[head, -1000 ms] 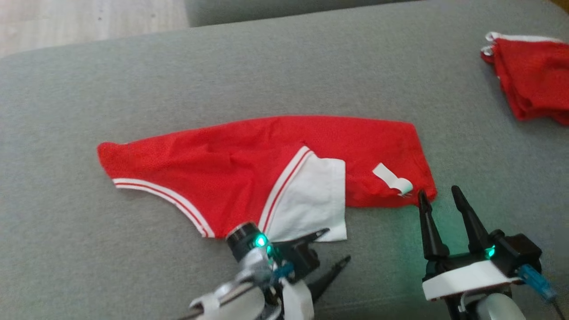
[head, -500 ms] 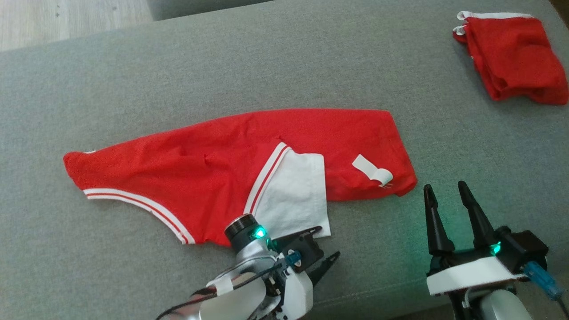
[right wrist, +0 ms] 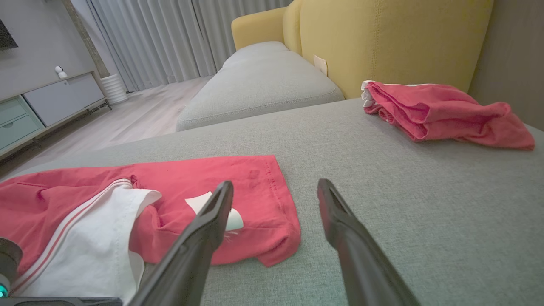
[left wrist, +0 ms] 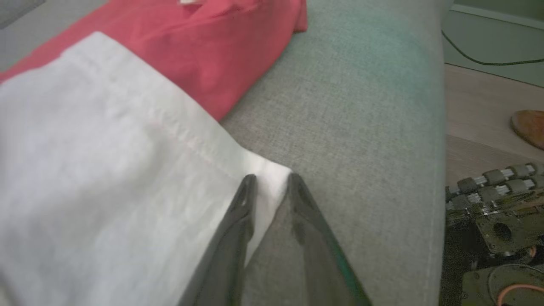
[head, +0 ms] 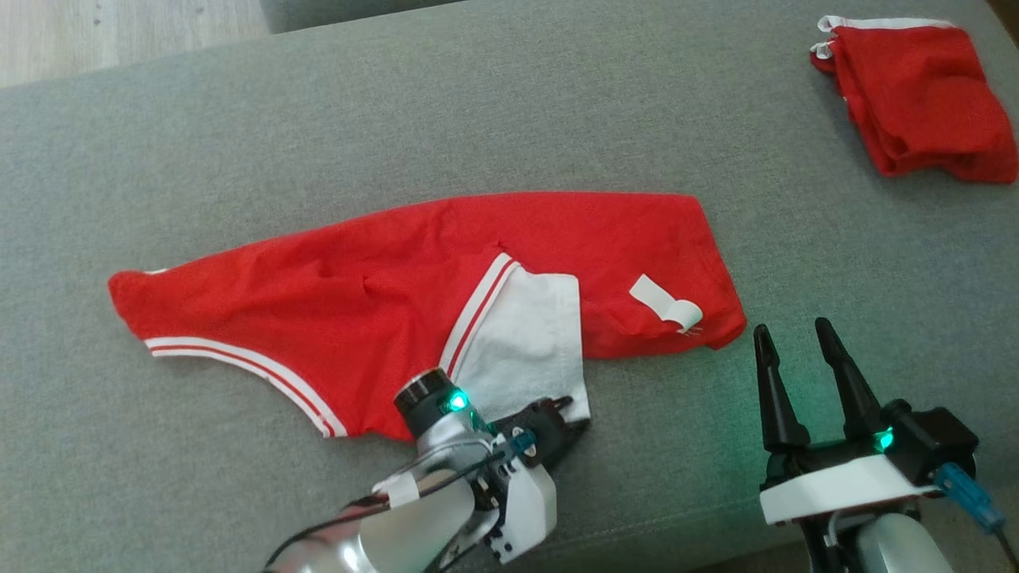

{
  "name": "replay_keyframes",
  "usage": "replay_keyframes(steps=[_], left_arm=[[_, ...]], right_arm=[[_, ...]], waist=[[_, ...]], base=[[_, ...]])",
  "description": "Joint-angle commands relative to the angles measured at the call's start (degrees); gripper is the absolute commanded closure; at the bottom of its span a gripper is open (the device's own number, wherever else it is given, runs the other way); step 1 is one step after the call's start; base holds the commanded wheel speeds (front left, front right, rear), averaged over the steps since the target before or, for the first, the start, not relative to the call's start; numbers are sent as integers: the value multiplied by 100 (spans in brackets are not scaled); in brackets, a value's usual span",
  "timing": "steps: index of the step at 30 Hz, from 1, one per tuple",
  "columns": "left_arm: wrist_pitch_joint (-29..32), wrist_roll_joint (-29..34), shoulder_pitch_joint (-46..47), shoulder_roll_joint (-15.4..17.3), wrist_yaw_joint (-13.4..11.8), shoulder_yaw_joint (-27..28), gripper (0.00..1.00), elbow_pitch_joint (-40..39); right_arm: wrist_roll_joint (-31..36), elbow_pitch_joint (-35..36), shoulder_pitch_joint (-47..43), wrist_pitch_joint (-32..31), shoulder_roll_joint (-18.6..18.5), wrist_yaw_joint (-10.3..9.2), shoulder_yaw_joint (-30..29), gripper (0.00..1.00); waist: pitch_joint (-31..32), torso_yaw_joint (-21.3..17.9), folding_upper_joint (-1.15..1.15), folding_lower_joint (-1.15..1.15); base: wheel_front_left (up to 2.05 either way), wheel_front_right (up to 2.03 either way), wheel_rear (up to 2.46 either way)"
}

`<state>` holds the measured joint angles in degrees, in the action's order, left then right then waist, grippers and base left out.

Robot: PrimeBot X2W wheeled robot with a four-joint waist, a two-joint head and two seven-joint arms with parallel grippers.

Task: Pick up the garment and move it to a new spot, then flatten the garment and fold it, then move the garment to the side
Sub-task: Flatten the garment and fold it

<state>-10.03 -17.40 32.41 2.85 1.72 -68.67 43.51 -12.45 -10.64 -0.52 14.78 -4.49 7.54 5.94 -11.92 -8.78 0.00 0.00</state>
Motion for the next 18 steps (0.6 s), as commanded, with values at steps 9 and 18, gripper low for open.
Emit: replay_keyframes(steps=[9,18], left_arm=[[-360,-349,359,3,-433,126,100,-30],[-494,-315,-51,1218,-1425,1248,100,-1983]], right_arm=[[-11,158,104,22,-83,-5,33,0],[-206,-336,-61,22,-139,-5,-219,0]], waist=[[108,118,0,0],[209,520,0,0]], base=[[0,0,0],[0,0,0]])
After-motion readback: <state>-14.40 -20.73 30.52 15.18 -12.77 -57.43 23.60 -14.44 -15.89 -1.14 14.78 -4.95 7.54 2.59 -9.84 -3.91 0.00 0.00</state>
